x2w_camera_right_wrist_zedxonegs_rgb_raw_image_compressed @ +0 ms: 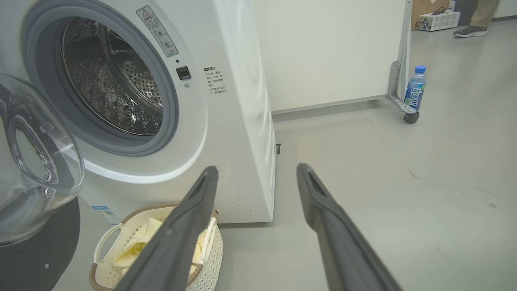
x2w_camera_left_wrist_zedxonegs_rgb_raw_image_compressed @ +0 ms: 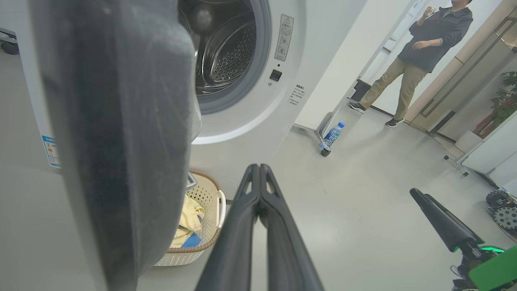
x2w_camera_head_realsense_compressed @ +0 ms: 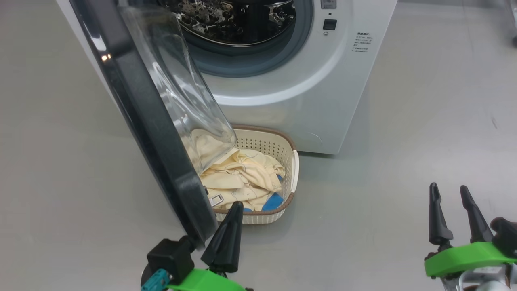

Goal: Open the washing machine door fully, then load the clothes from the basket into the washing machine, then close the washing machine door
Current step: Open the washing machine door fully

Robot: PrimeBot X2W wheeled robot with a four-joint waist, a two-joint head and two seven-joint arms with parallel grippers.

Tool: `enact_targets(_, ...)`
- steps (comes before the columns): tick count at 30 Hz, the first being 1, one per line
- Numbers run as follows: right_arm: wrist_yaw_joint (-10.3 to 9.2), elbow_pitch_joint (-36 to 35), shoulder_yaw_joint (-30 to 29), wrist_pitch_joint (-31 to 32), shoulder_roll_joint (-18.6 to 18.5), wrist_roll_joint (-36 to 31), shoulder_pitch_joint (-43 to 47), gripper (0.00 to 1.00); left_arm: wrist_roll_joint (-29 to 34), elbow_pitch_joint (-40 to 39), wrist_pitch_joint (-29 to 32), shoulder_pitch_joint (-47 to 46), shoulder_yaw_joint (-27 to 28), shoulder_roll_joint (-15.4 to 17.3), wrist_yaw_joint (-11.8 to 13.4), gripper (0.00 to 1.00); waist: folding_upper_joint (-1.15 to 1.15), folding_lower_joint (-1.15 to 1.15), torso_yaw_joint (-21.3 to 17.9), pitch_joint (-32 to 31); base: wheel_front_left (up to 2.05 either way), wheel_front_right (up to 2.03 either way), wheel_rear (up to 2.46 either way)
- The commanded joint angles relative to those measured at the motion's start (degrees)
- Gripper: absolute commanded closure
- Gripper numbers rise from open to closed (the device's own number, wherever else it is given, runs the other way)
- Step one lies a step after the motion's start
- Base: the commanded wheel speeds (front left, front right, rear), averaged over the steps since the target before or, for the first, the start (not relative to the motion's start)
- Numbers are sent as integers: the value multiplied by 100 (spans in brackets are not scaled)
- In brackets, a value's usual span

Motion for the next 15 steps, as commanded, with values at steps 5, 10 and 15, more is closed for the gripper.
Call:
enact_targets(5, 2, -201, 136, -55, -64, -35, -301, 0, 110, -19, -193, -334, 135, -3, 153, 100, 0, 0, 12, 85, 0, 0, 0)
enact_targets(10, 2, -188, 134, -55, -66, -40, -325, 0, 168, 124, -312, -447, 92, -6, 306, 100, 0, 0, 42, 132, 0, 0, 0)
enact_targets(15, 2, -191, 121, -55, -82, -46, -338, 0, 197, 222, -371, -520, 73, -8, 423, 100, 0, 0, 178, 187, 0, 0, 0)
